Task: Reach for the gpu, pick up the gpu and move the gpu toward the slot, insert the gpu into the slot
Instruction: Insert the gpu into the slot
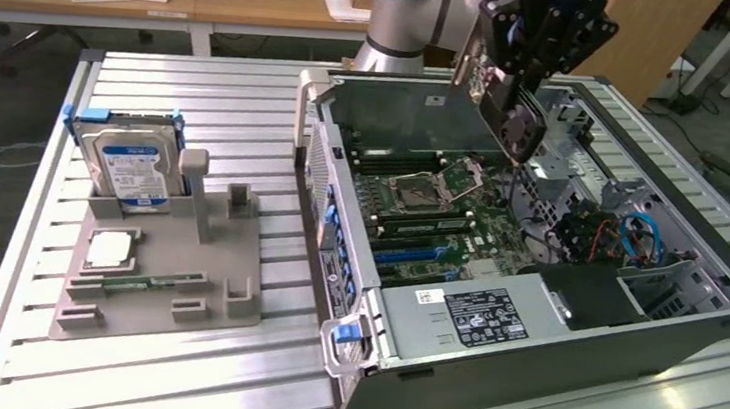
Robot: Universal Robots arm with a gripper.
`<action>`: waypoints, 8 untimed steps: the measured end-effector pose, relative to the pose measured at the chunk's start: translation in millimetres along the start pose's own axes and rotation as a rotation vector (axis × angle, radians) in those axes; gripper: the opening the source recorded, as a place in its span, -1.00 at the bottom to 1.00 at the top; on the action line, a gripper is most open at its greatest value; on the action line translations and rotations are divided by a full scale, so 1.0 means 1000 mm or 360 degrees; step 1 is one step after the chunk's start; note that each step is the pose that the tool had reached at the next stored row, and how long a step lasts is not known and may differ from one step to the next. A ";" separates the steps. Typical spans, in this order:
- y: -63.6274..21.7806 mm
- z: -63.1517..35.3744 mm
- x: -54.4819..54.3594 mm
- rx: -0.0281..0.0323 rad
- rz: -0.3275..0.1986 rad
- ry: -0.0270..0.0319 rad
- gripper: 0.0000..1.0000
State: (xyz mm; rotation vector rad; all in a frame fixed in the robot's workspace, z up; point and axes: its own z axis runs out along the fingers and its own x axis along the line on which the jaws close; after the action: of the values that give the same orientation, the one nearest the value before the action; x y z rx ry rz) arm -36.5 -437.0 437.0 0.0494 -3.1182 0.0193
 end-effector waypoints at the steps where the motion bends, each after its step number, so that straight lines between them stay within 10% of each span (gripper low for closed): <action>1: 0.0000 0.0000 0.000 0.00006 -0.0018 -0.00002 -0.47; 8: -0.0001 0.0001 0.000 0.00036 -0.0153 -0.00019 -0.47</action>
State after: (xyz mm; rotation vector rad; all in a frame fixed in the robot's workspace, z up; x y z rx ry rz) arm -36.9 -437.1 436.9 0.1988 -3.1129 0.0210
